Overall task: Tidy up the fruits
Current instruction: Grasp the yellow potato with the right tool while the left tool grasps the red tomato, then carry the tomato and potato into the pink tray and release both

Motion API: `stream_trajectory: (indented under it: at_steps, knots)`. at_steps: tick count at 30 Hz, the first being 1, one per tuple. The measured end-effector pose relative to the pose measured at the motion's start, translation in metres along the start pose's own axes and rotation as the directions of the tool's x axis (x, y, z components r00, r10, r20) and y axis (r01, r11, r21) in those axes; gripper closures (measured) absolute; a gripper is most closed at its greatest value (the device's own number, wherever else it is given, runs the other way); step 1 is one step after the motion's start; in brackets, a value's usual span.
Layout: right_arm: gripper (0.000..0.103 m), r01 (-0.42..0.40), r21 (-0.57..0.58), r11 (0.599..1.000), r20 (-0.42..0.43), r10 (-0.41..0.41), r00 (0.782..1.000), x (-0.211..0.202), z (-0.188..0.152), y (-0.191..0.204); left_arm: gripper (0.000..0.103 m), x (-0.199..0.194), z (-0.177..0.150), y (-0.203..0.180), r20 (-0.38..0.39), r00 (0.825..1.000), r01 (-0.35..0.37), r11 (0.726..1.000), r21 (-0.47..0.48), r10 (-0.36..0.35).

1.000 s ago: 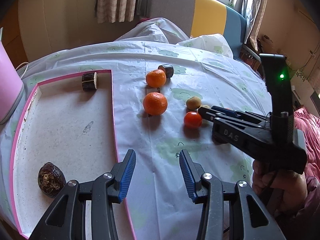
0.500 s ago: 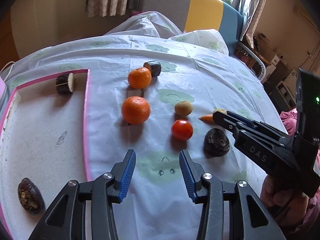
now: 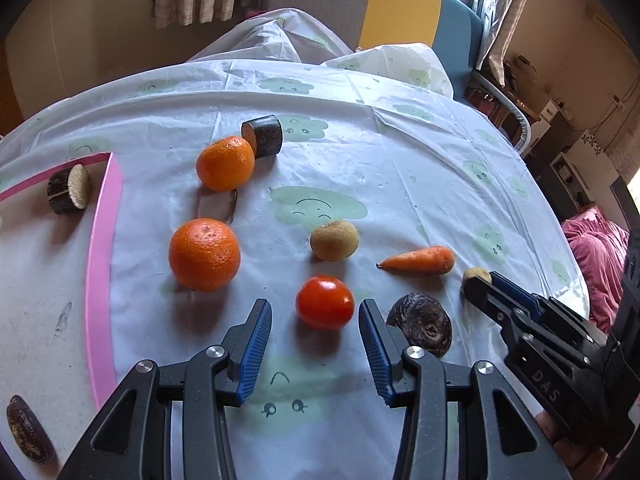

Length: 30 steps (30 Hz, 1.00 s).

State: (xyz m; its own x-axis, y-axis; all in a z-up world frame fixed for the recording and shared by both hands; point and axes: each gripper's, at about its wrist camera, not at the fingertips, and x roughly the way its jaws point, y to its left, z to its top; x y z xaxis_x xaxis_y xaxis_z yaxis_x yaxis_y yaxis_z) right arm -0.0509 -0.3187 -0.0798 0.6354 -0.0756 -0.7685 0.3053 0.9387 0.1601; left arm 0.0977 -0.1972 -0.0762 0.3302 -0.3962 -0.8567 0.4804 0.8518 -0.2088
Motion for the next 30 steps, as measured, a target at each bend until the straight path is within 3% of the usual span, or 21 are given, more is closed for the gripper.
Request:
stream_trajectory:
  at_steps: [3,12,20,30]
  knots:
    - [0.077,0.017,-0.007,1.000,0.024,-0.017,1.000,-0.002,-0.003,-0.001,0.073,0.004,-0.001,0.000,0.006,1.000,-0.004,1.000,0.004,0.004]
    - [0.075,-0.011,0.001,1.000,0.038,0.011,0.999,0.003,-0.008,-0.002,0.073,-0.003,-0.014,0.001,0.022,1.000,-0.013,0.999,0.030,0.013]
    - [0.076,0.035,-0.024,0.999,0.037,-0.034,0.999,0.002,-0.008,0.005,0.073,-0.012,-0.020,0.007,0.011,1.000,-0.007,1.000,-0.008,0.007]
    - [0.076,0.067,-0.029,0.997,0.024,-0.066,0.998,-0.004,-0.012,0.007,0.073,-0.045,-0.033,0.016,0.068,0.997,-0.038,0.999,-0.012,0.039]
